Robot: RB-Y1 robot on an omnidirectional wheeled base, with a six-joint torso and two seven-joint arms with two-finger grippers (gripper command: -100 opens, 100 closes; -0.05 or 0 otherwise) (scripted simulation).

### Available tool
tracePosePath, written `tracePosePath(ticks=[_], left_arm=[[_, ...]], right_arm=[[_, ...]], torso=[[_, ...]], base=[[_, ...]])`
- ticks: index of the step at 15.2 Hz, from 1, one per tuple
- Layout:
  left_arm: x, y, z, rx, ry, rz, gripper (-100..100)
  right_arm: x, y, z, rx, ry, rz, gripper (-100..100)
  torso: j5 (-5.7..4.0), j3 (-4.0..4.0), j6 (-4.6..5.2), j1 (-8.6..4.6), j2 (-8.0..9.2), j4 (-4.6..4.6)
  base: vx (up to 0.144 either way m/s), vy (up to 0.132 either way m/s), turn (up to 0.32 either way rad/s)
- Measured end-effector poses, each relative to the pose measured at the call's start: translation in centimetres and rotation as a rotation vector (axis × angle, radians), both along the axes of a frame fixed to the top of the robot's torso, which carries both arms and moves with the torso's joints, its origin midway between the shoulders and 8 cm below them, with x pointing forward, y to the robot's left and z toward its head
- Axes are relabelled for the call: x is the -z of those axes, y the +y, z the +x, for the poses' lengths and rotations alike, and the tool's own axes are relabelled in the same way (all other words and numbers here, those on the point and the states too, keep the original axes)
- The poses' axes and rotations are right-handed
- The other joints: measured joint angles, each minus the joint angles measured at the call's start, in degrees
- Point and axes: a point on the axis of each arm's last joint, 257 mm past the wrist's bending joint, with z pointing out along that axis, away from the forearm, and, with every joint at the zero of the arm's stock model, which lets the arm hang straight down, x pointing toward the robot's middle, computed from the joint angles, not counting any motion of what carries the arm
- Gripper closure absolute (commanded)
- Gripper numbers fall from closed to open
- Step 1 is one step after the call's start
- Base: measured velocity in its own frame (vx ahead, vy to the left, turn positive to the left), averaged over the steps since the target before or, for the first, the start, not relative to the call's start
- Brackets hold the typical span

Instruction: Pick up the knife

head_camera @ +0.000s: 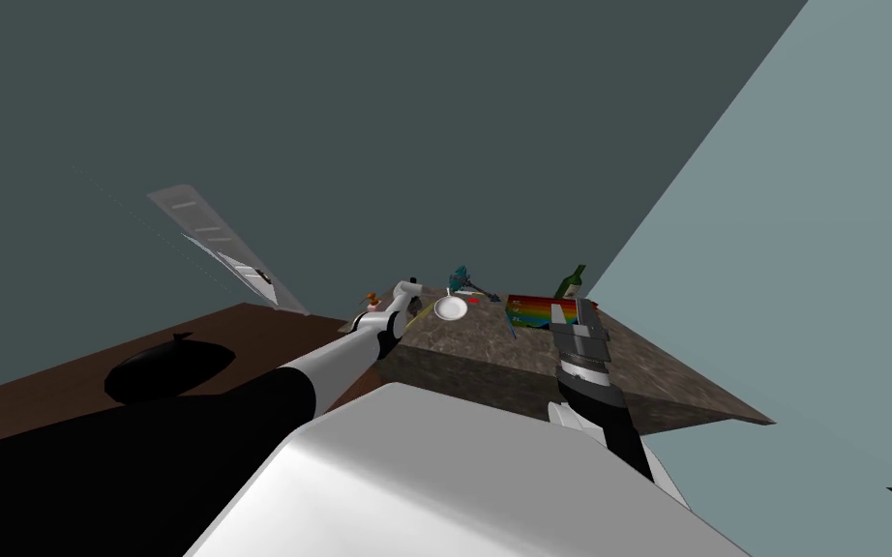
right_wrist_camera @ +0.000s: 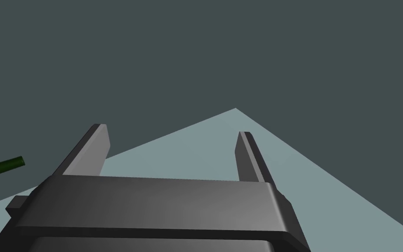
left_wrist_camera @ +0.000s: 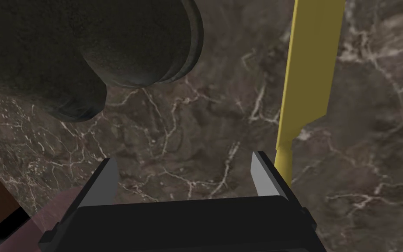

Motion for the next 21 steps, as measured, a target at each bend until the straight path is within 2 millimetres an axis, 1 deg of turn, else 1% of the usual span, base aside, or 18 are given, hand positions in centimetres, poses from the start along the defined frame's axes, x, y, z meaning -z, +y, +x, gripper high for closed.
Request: tracePosePath(ticks=[2,5,7,8,14,16,17,20,21], left_arm=[[-0.1,-0.4,-0.3,-0.010,0.015,-0.008,-100],[1.3,0.1,-0.8,-0.022,0.015,-0.008,-100],[1.6,0.2,-0.9,-0.026,0.011,-0.008,-100],[1.6,0.2,-0.9,-0.026,0.011,-0.008,100],[1.6,0.2,-0.9,-0.026,0.011,-0.008,100],[0.7,-0.1,-0.6,-0.018,0.009,-0.008,100],[0.6,-0.2,-0.6,-0.017,0.012,-0.008,-100],[0.5,-1.3,-0.4,-0.027,0.003,-0.041,-100],[-0.1,-1.2,0.0,-0.033,-0.012,-0.044,-100]], right_arm=[[0.0,0.0,0.0,0.000,0.000,0.000,0],[0.0,0.0,0.0,0.000,0.000,0.000,0],[0.0,0.0,0.0,0.000,0.000,0.000,0],[0.0,0.0,0.0,0.000,0.000,0.000,0],[0.0,0.0,0.0,0.000,0.000,0.000,0],[0.0,0.0,0.0,0.000,0.000,0.000,0],[0.0,0.0,0.0,0.000,0.000,0.000,0],[0.0,0.0,0.0,0.000,0.000,0.000,0],[0.0,0.0,0.0,0.000,0.000,0.000,0]], torso=[[0.01,0.00,-0.02,0.01,0.01,0.00],[0.06,-0.04,-0.03,0.24,-0.06,-0.02],[0.05,-0.03,-0.03,0.20,-0.04,-0.02],[0.04,-0.02,-0.03,0.15,-0.02,-0.01],[0.01,0.02,-0.02,0.02,0.03,0.00],[-0.03,0.05,-0.03,-0.16,0.10,0.02],[-0.03,0.05,-0.01,-0.15,0.09,0.02],[-0.04,0.32,0.00,-0.25,0.57,0.11],[0.07,0.36,0.10,-0.38,0.78,0.00]], base=[[0.008,0.013,-0.038],[0.021,0.049,-0.050],[0.008,0.021,-0.024],[0.002,0.006,0.000],[-0.004,-0.008,0.017],[-0.018,-0.051,0.063],[-0.081,-0.024,0.034],[-0.159,-0.066,0.034],[-0.214,-0.066,0.027]])
